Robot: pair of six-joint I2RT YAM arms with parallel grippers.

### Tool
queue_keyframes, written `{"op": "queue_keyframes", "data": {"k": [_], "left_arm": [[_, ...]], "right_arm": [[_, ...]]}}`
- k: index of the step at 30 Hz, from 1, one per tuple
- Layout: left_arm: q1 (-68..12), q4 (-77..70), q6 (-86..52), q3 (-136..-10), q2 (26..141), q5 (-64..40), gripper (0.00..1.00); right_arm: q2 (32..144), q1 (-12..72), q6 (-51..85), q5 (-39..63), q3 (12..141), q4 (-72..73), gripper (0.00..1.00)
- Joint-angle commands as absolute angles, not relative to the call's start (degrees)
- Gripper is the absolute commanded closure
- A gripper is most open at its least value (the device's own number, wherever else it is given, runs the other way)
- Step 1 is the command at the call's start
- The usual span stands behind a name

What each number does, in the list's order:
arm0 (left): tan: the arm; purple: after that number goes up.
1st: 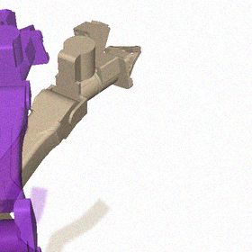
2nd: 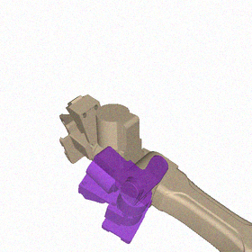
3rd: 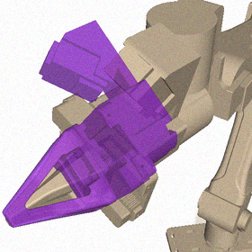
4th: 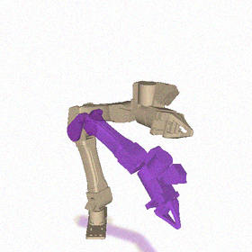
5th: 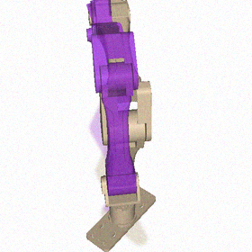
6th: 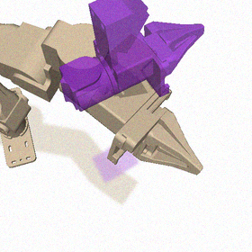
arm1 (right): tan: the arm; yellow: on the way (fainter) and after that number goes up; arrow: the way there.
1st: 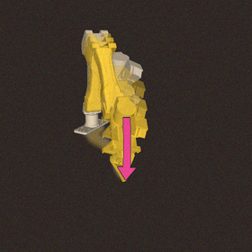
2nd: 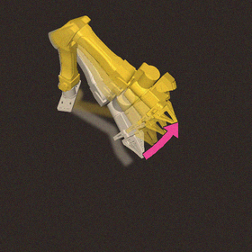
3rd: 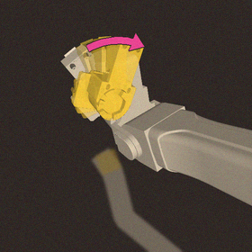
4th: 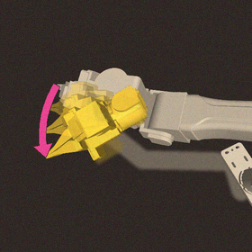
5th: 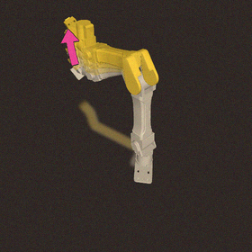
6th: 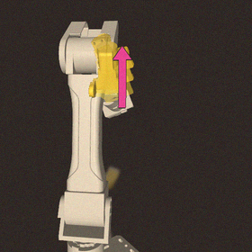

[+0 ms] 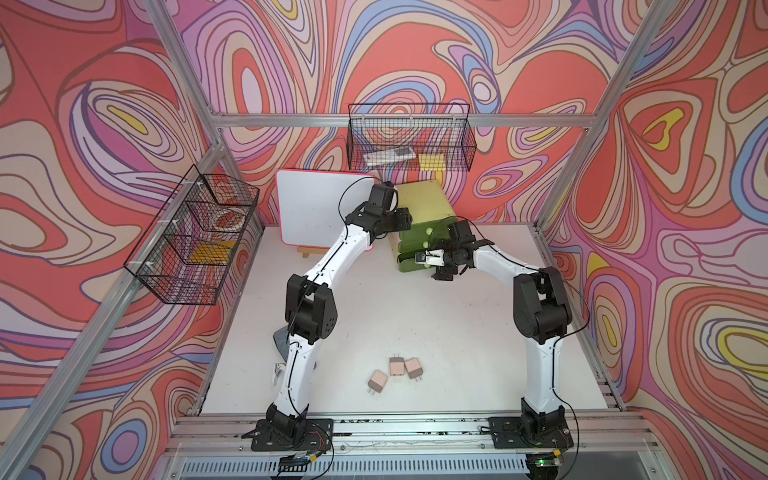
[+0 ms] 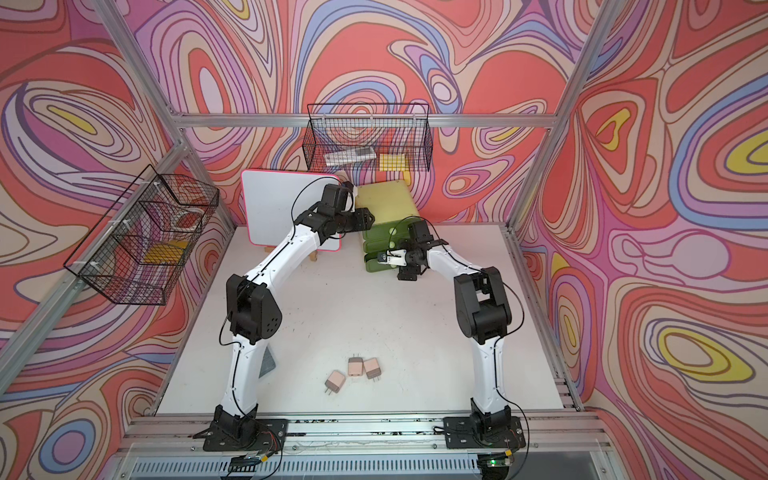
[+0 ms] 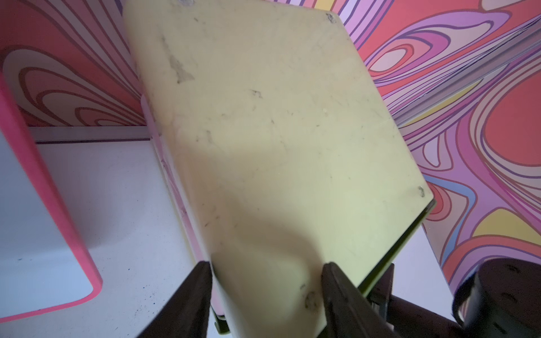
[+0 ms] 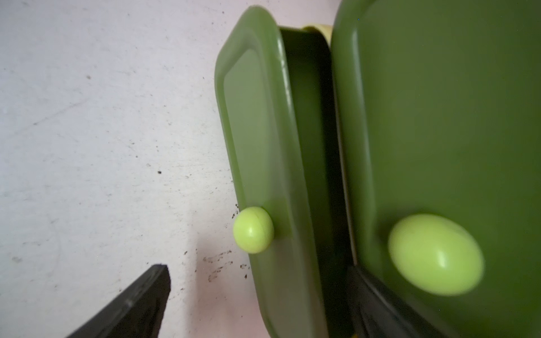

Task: Place the plugs into the drawer by color
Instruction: Open the drawer in the storage box.

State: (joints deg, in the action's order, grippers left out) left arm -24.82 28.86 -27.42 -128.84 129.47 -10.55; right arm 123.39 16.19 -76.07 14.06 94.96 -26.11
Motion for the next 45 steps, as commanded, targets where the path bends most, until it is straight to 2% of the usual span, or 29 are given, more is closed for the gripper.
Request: {"op": "queue_keyframes", "data": {"k": [1,13,38,45], "left_arm": [[-24.52,33.93,-26.63,-129.25,130.30,-10.41,0.41],[-24.08,33.66,-26.91,-129.20,130.95,-10.52,0.41],[-24.15,32.87,-28.28,-129.13,131.66,-12.03,0.41],[-24.16,33.13,-28.39,-129.00,131.40,-12.11,0.42]], "right_arm": [[125.56,17.00,-76.86,13.82,96.87,-25.68,0.03],[124.59,18.67,-75.25,12.30,93.65,-26.38,0.03],[108.60,21.08,-63.90,8.55,72.15,-20.88,0.05],[109.24,22.09,-62.98,9.27,73.25,-20.82,0.06]]}}
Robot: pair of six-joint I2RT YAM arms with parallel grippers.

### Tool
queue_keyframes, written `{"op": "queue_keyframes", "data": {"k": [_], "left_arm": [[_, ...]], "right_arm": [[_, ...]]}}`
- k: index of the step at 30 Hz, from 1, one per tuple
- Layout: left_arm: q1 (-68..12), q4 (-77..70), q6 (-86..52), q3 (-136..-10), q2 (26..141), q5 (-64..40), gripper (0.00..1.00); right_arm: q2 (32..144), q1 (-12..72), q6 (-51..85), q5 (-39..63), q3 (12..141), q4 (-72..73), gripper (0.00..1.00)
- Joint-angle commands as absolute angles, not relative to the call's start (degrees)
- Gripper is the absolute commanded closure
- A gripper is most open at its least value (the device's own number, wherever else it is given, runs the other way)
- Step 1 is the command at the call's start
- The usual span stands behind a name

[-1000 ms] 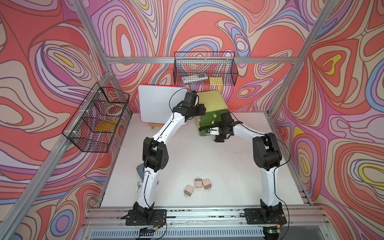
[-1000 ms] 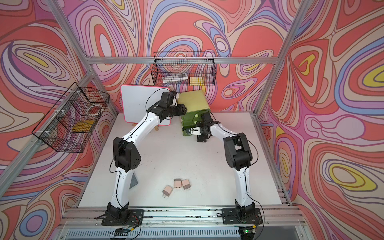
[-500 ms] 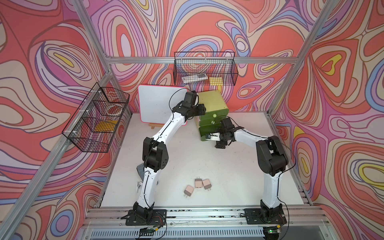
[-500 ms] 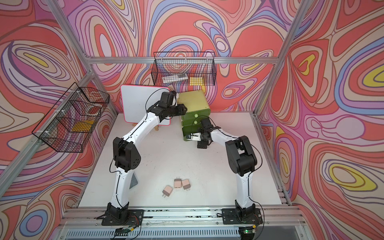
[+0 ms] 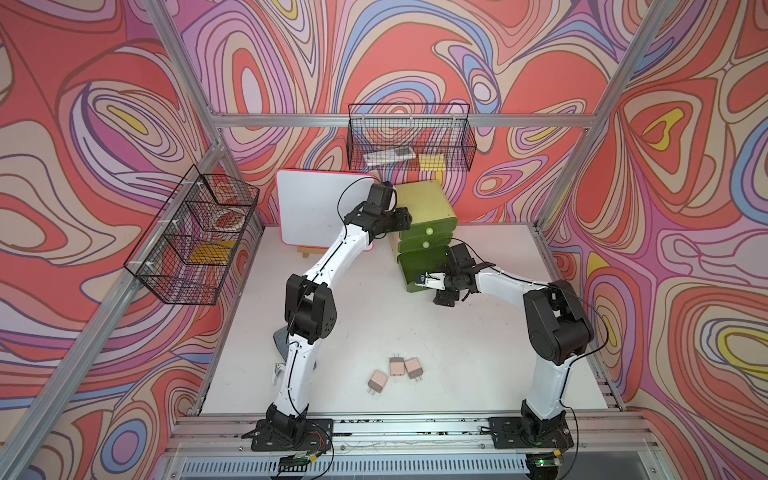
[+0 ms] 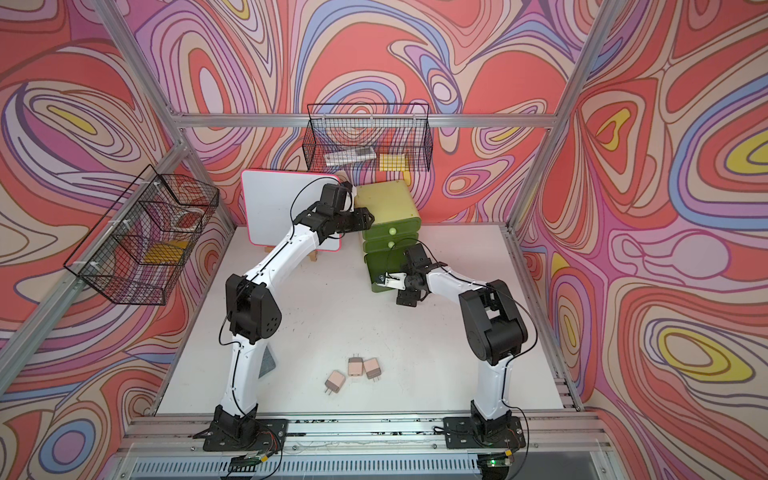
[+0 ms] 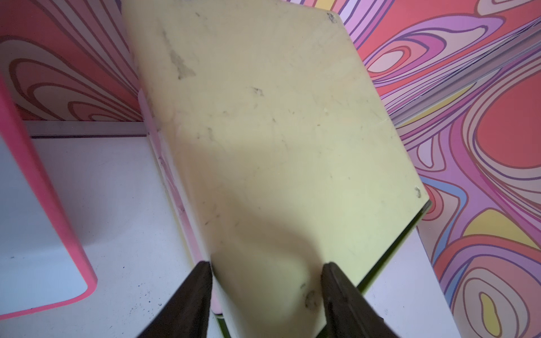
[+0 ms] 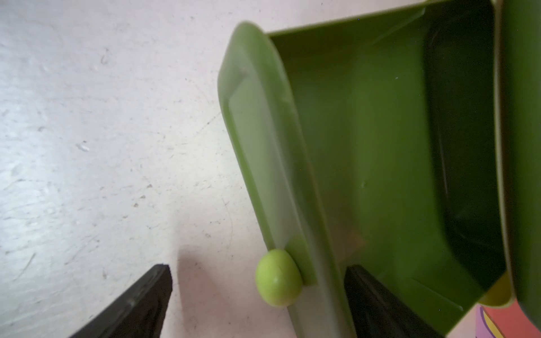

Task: Place the plugs into the drawer by color
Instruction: Open the drawer in the storage box.

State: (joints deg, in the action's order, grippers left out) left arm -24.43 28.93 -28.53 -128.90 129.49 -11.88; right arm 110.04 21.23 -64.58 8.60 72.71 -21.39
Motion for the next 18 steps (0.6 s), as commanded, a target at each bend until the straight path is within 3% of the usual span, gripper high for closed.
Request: {"op": "queue_keyframes", "data": {"k": [1,18], "left_arm": [[-24.17,33.20,-28.39,-129.01,131.31,-12.02,0.41],[-24.16,33.08,-28.15,-129.01,131.04,-11.62,0.41]], "right_arm": [[109.40,22.44,-62.86,9.42,73.34,-20.81,0.06],[111.24,26.77,-60.57,9.83,74.64,-20.68,0.07]]}}
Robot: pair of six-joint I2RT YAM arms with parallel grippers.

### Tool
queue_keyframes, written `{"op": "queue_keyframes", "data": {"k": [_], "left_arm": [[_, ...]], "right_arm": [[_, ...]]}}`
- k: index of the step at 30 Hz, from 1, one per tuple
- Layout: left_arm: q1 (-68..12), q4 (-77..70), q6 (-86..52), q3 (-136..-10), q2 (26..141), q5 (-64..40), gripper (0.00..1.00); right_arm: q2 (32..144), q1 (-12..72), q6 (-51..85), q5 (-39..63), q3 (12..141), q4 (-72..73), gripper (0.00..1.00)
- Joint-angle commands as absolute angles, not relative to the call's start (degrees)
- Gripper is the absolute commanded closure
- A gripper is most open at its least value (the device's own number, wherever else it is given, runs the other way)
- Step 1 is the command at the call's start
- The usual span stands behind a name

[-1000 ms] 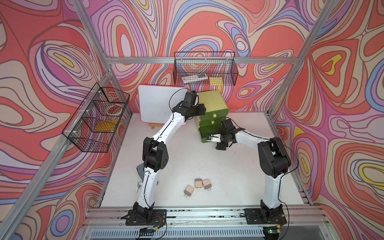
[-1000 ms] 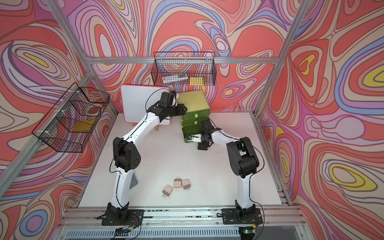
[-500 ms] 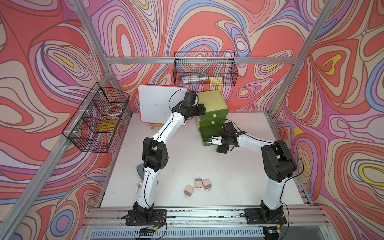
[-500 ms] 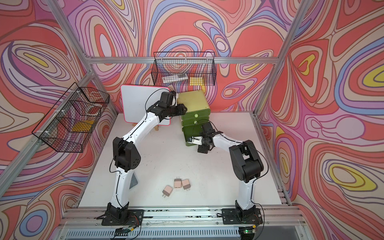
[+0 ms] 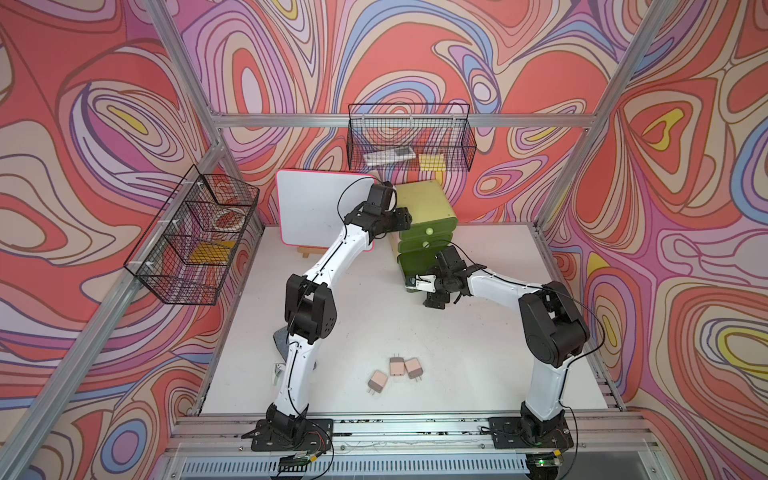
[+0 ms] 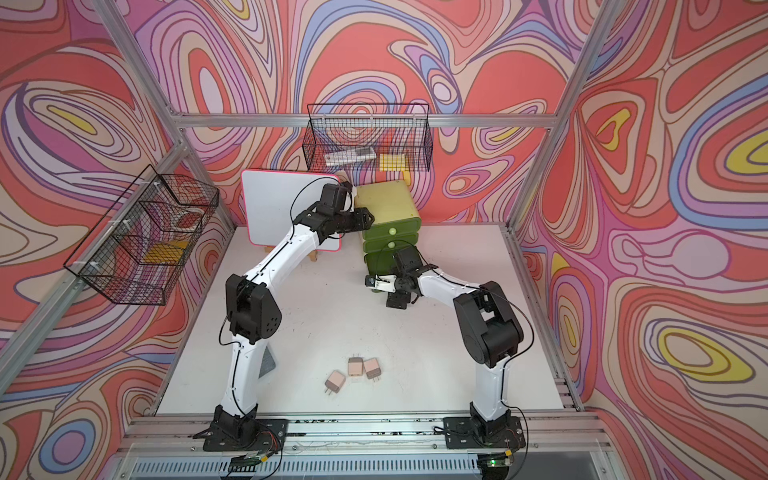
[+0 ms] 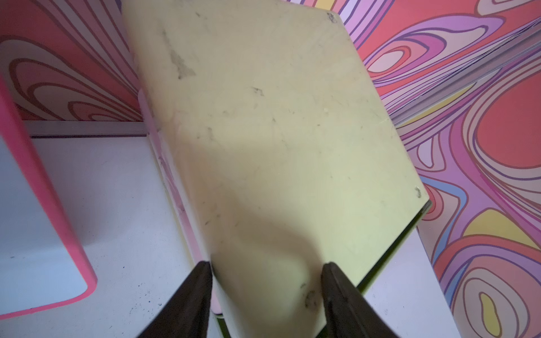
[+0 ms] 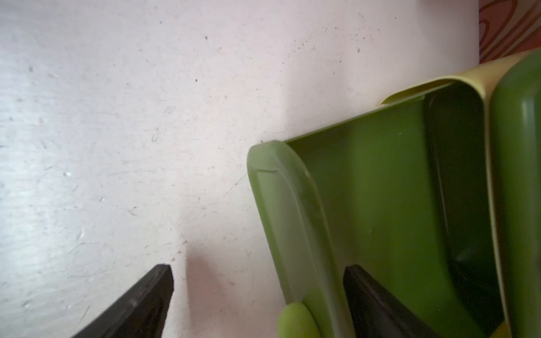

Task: Place the plugs into the drawer by color
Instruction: Open the drawer in the storage box.

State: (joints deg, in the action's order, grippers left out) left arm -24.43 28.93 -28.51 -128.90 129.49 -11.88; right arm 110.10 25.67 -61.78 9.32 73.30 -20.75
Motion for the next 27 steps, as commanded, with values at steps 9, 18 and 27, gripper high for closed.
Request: {"op": "queue_keyframes", "data": {"k": [9,18,27], "left_arm": [[-24.17,33.06,-28.30,-128.81,130.87,-11.66,0.41],[-24.17,33.18,-28.20,-128.61,130.61,-11.26,0.42],[-24.17,33.05,-28.20,-128.66,130.61,-11.45,0.42]], "right_arm": [[115.16,29.83,-60.03,10.11,78.75,-21.03,0.07],[118.26,31.23,-59.85,10.54,82.29,-21.36,0.08],[119.50,31.95,-59.63,10.40,83.73,-21.31,0.09]]}}
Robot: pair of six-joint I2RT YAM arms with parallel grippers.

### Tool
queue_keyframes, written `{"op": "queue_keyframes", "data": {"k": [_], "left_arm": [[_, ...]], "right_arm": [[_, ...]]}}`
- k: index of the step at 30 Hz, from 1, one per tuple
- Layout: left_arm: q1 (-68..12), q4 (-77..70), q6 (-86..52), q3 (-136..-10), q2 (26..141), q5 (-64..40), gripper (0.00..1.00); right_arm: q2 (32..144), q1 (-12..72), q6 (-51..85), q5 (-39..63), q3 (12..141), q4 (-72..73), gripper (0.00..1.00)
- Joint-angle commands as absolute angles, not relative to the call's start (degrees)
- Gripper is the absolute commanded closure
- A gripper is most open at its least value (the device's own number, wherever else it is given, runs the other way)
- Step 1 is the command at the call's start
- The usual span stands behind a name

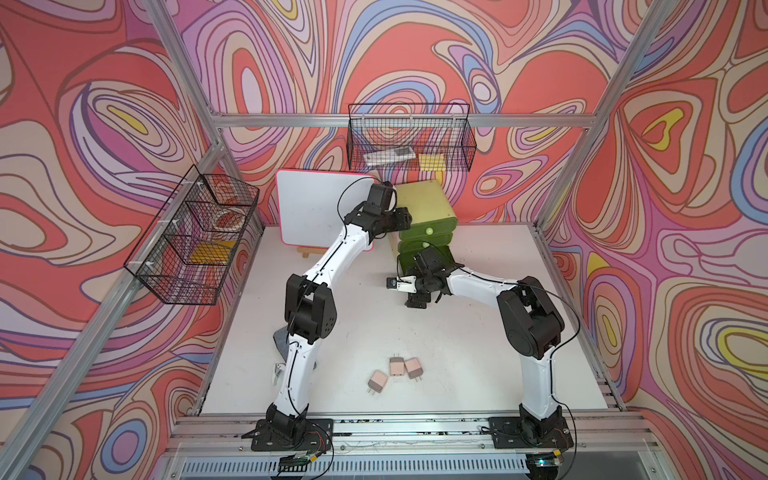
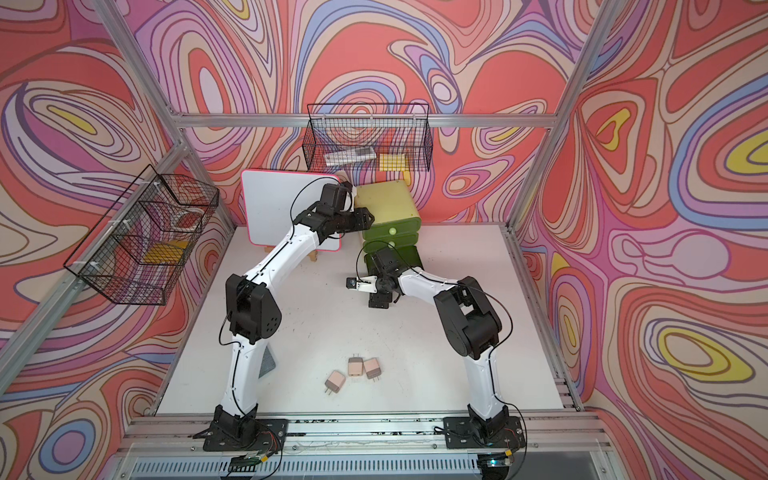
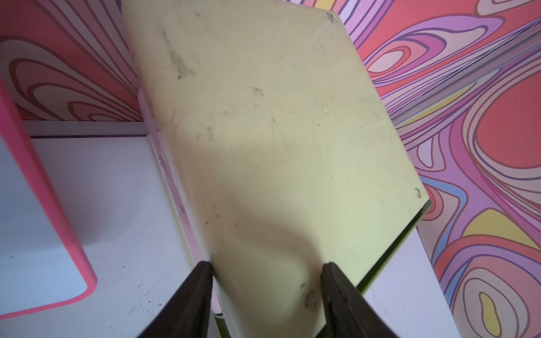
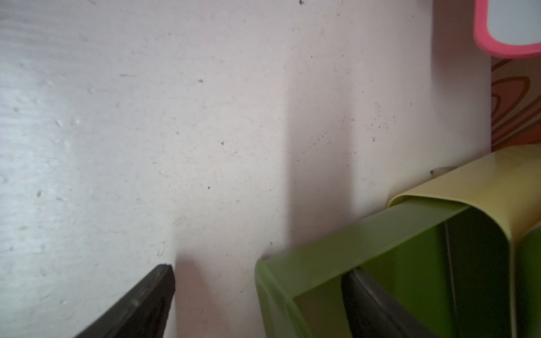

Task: Place the plugs into the drawer by color
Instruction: Open the drawer in the storage box.

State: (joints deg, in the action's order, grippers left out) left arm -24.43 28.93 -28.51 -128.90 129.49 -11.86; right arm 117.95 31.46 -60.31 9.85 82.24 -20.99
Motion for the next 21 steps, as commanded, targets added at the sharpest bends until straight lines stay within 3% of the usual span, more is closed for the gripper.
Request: {"op": "queue_keyframes", "data": {"k": [1,6,12,17,21], "left_arm": [[-24.17,33.09,-28.21,-128.67,130.61,-11.48,0.42],[-24.17,33.22,-28.04,-128.67,130.44,-11.50,0.42],[-24.17,33.60,-27.67,-128.57,130.25,-10.81,0.42],[-24.17,32.08,-28.42,-127.14,130.17,-11.91,0.42],[-24.17,32.07,-28.70,-127.09,130.17,-12.35,0.42]], "right_arm": [[119.53,31.94,-59.59,10.48,83.92,-21.36,0.09],[119.43,32.08,-59.24,9.86,85.58,-23.65,0.10],[111.25,32.17,-55.85,6.03,85.61,-21.71,0.08],[103.21,34.03,-40.13,3.70,77.71,-16.44,0.12],[97.14,40.51,-23.41,-2.83,69.20,-17.13,0.17]]}}
